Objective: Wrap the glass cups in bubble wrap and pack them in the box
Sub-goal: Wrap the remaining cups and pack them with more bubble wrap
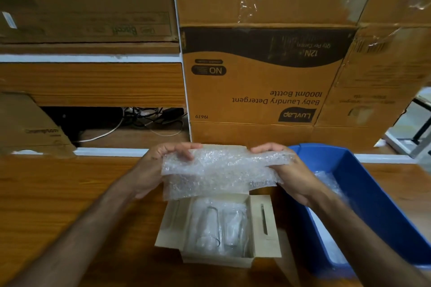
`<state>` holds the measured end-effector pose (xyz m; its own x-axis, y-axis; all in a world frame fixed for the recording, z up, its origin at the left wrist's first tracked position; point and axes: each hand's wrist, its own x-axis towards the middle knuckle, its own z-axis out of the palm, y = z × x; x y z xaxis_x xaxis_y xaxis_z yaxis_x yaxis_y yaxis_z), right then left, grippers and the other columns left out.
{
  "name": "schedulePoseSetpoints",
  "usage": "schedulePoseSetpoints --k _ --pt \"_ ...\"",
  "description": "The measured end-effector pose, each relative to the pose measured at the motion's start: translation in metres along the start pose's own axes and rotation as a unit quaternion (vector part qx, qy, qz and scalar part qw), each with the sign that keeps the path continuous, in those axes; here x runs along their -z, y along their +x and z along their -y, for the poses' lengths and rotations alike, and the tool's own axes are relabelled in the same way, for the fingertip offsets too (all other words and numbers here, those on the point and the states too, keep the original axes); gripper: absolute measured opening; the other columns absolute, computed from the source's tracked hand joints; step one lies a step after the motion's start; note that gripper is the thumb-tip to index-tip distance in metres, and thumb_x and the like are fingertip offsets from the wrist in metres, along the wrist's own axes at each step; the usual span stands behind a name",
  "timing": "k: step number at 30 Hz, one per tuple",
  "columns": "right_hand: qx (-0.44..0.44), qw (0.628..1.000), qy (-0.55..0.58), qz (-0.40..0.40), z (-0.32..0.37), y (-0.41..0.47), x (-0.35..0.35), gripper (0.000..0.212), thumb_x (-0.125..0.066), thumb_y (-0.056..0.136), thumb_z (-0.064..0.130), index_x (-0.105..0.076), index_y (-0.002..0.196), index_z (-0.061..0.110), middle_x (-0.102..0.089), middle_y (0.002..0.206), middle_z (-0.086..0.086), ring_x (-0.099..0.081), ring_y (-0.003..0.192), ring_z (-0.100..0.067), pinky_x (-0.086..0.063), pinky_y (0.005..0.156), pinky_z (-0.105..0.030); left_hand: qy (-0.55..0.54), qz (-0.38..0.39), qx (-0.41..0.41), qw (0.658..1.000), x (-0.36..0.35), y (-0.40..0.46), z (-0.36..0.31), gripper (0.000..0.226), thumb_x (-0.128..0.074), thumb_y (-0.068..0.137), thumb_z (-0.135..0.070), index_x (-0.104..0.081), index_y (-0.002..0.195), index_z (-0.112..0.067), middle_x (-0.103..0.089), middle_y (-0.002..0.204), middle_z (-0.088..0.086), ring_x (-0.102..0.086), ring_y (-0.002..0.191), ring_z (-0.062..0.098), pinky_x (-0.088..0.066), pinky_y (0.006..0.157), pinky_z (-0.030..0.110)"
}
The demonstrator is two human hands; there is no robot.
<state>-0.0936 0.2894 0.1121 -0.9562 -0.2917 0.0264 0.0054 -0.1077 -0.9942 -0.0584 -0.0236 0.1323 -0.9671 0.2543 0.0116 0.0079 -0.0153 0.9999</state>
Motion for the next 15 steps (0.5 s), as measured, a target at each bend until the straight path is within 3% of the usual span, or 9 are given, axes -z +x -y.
schedulePoseSetpoints --k 2,3,5,7,9,11,12,13,15 --pt "-0.010 1.000 0.016 0.020 -0.001 -0.002 -0.001 0.030 -0.056 0.094 -0.011 -0.073 0.079 0.008 -0.077 0.086 -0.006 -0.072 0.075 -0.016 -0.057 0.062 -0.024 -0.069 0.022 0.027 0.997 -0.003 -0.007 -0.003 0.009 -0.074 0.081 -0.022 -0.081 0.077 -0.018 -0.078 0.113 0.000 -0.076 0.099 0.020 -0.062 0.071 0.031" --pt "-0.013 0.999 0.024 0.027 -0.001 -0.003 -0.001 0.030 -0.053 0.094 -0.013 -0.071 0.078 0.005 -0.077 0.085 -0.005 -0.072 0.075 -0.015 -0.056 0.062 -0.023 -0.098 0.026 0.037 0.994 0.000 -0.008 0.001 0.029 -0.056 0.091 -0.024 -0.082 0.081 -0.015 -0.079 0.107 0.004 -0.076 0.093 0.021 -0.062 0.068 0.031" --pt "-0.014 0.998 0.040 0.043 0.001 -0.007 0.001 0.023 -0.051 0.092 -0.006 -0.072 0.083 0.000 -0.079 0.093 -0.009 -0.074 0.082 -0.018 -0.058 0.066 -0.025 -0.149 0.011 0.061 0.987 0.003 -0.011 0.003 0.052 -0.036 0.092 -0.030 -0.082 0.093 -0.005 -0.076 0.108 0.016 -0.075 0.095 0.027 -0.062 0.072 0.034" --pt "-0.021 0.994 0.085 0.071 0.002 -0.010 0.005 0.033 -0.047 0.092 0.010 -0.077 0.089 -0.002 -0.077 0.104 -0.018 -0.074 0.091 -0.027 -0.061 0.072 -0.032 -0.131 -0.014 0.074 0.989 0.007 -0.013 0.006 0.065 -0.037 0.096 -0.051 -0.080 0.097 -0.002 -0.075 0.112 0.019 -0.073 0.101 0.029 -0.062 0.077 0.036" --pt "-0.047 0.989 0.116 0.085 0.005 -0.013 0.007 0.051 -0.041 0.096 0.029 -0.075 0.097 -0.011 -0.074 0.110 -0.024 -0.073 0.094 -0.031 -0.062 0.072 -0.034 -0.033 -0.010 0.075 0.997 0.008 -0.010 0.008 0.059 -0.069 0.083 -0.064 -0.079 0.101 -0.009 -0.077 0.113 0.010 -0.073 0.108 0.027 -0.061 0.077 0.032" --pt "-0.063 0.995 0.037 0.070 0.002 -0.012 0.010 0.068 -0.045 0.100 0.054 -0.073 0.104 -0.008 -0.076 0.109 -0.017 -0.074 0.094 -0.023 -0.060 0.075 -0.028 0.035 -0.021 0.065 0.997 0.011 -0.008 0.009 0.045 -0.088 0.077 -0.027 -0.072 0.115 -0.012 -0.076 0.112 0.007 -0.073 0.107 0.023 -0.060 0.074 0.027" --pt "-0.053 0.996 -0.013 0.069 0.001 -0.010 0.009 0.063 -0.061 0.093 0.060 -0.073 0.107 0.000 -0.076 0.108 -0.013 -0.073 0.095 -0.019 -0.060 0.079 -0.029 0.049 -0.031 0.064 0.996 0.009 -0.008 0.007 0.051 -0.087 0.077 -0.010 -0.067 0.123 -0.015 -0.075 0.114 0.006 -0.073 0.105 0.017 -0.059 0.073 0.025" --pt "-0.049 0.995 -0.052 0.070 -0.001 -0.009 0.008 0.051 -0.081 0.082 0.050 -0.070 0.110 0.008 -0.076 0.106 -0.011 -0.073 0.095 -0.020 -0.060 0.083 -0.034 0.058 -0.038 0.060 0.996 0.009 -0.007 0.007 0.060 -0.086 0.076 -0.002 -0.064 0.129 -0.020 -0.072 0.118 0.006 -0.072 0.107 0.013 -0.060 0.075 0.025" --pt "-0.052 0.994 -0.074 0.060 -0.005 -0.007 0.005 0.063 -0.097 0.065 0.018 -0.065 0.118 0.016 -0.074 0.104 -0.015 -0.073 0.096 -0.025 -0.061 0.089 -0.044 0.055 -0.057 0.066 0.995 0.007 -0.005 0.007 0.061 -0.086 0.074 0.001 -0.065 0.128 -0.019 -0.074 0.118 0.010 -0.071 0.111 0.022 -0.060 0.079 0.026"
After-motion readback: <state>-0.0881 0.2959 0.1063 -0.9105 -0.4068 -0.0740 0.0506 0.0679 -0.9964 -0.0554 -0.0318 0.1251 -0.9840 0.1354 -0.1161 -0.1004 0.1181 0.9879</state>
